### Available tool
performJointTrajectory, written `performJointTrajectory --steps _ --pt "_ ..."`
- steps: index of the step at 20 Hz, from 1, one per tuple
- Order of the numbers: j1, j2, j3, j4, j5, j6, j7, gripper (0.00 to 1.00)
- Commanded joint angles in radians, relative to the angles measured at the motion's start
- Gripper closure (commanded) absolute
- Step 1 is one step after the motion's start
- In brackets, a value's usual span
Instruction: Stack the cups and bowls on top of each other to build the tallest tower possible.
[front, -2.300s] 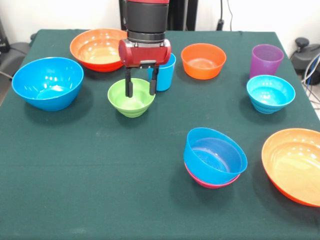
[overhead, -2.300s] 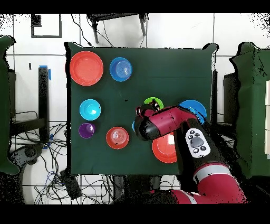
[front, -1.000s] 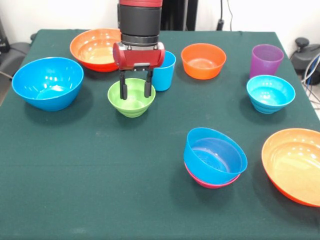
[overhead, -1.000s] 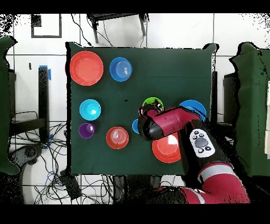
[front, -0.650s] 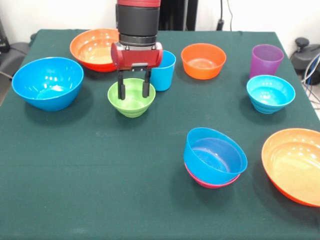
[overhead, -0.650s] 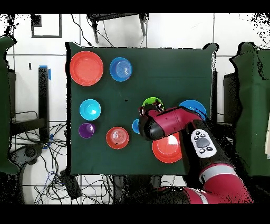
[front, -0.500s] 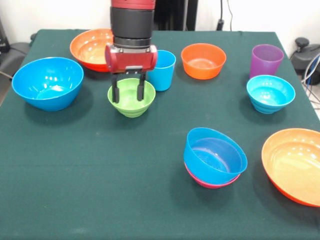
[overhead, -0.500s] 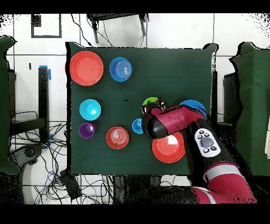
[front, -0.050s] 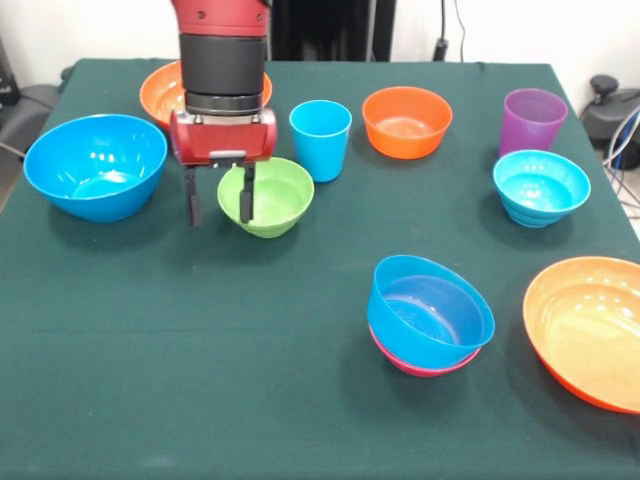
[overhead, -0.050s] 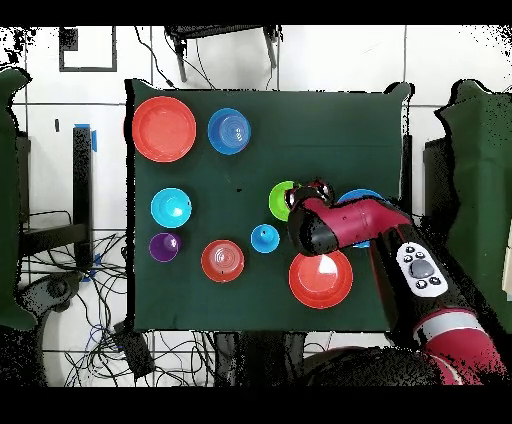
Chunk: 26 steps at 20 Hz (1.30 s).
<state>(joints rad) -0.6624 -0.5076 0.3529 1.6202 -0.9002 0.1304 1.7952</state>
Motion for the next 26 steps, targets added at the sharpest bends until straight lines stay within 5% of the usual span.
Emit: performJointTrajectory --steps 1,26 --pt "-0.009 0.071 0.126 -0.063 -0.084 -0.022 -0.084 0.0" --pt "0.002 0.065 0.12 -0.045 -0.109 -0.016 -0.083 0.0"
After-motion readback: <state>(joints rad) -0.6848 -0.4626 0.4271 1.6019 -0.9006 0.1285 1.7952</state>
